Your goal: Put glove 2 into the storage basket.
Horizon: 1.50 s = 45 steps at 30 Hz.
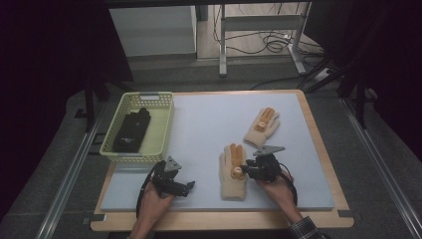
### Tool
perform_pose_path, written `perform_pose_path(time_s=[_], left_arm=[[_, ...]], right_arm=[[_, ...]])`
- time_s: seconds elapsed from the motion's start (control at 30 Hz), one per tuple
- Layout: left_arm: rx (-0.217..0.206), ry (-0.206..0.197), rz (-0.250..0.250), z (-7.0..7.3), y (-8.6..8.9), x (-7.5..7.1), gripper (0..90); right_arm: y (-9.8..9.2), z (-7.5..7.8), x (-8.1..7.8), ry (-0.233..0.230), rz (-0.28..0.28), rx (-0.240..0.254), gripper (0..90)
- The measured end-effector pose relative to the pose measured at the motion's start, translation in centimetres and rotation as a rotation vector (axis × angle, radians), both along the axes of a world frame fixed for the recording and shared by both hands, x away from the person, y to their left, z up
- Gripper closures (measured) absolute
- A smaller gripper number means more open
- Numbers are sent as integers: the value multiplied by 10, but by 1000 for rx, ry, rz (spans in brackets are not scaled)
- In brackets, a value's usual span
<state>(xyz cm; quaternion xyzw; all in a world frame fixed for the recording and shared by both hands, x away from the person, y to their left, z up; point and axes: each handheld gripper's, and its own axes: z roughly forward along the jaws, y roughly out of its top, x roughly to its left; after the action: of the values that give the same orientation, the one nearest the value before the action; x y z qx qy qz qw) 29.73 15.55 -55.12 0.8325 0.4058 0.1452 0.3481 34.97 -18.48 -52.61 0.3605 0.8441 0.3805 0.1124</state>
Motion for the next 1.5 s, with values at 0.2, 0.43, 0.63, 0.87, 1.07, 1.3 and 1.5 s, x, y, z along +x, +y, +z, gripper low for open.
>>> perform_pose_path(time_s=[0.2, 0.43, 0.63, 0.87, 1.07, 1.3, 1.5], left_arm=[[0, 0, 0, 0, 0, 0, 14], [1, 1, -1, 0, 0, 0, 14], [1, 2, -1, 0, 0, 0, 14], [-2, 0, 2, 0, 0, 0, 14], [-2, 0, 2, 0, 0, 0, 14], [0, -1, 0, 0, 0, 0, 15], [1, 2, -2, 0, 0, 0, 15]], right_arm=[[-3, -7, -6, 18, 14, 56, 873], [-12, 15, -9, -28, 2, 37, 876], [-40, 43, -7, -65, -59, 41, 876], [-6, 61, -18, -77, 23, 47, 868], [41, 58, -15, -65, 109, 44, 848], [77, 53, -10, -72, 151, 41, 711], [50, 30, 10, -16, 56, 17, 588]])
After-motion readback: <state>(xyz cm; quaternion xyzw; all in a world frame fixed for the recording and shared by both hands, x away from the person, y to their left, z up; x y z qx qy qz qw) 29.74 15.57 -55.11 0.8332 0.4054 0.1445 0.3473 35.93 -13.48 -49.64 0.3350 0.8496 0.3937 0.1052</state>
